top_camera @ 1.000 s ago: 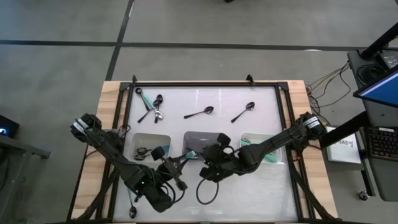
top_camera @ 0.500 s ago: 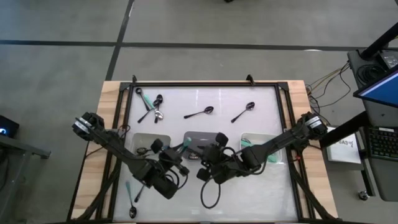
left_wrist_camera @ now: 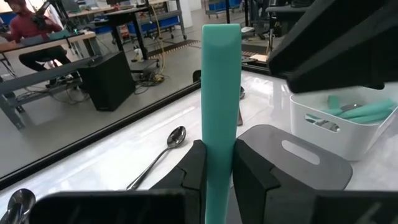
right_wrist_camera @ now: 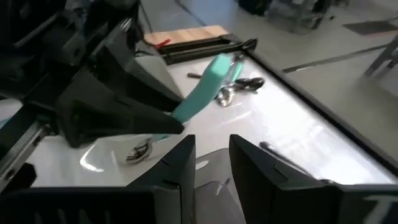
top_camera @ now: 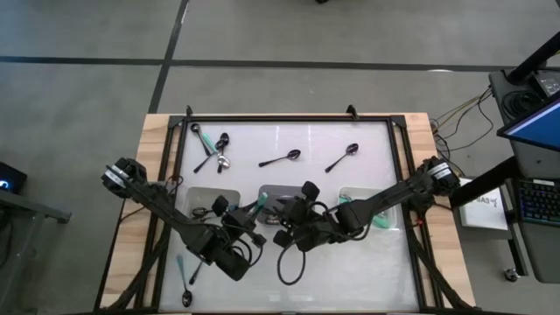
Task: Sort silverware by color (type)
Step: Put the green spoon into the white bin
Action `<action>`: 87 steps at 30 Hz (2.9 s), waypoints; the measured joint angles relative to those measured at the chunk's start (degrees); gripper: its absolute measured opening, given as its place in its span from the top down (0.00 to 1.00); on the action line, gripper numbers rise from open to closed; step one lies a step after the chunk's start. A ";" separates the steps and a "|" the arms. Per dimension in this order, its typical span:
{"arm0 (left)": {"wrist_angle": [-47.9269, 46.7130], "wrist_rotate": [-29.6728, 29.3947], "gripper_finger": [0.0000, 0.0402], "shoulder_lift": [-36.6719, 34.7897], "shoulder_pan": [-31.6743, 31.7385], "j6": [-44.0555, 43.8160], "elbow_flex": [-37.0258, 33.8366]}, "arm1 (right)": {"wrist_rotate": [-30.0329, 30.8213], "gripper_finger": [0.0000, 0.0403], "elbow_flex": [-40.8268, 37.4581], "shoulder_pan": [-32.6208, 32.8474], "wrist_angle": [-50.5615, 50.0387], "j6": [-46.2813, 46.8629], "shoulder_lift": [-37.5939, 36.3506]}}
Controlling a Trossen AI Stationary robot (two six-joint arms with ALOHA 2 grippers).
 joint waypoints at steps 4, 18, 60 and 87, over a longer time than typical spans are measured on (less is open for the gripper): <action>0.17 0.00 0.92 0.00 0.00 0.00 0.00 | -2.95 0.77 0.00 -0.90 0.65 1.36 0.02; 1.14 -0.03 0.92 0.00 0.10 -0.04 0.07 | -3.27 0.77 0.00 -3.70 4.92 -0.57 0.07; 10.12 -0.31 0.91 0.00 2.21 10.02 0.13 | -9.07 0.89 0.02 -6.69 10.83 -2.25 0.11; 11.95 3.02 0.72 -2.47 2.07 11.62 0.20 | -10.20 0.90 4.04 -6.95 -24.33 2.30 -13.59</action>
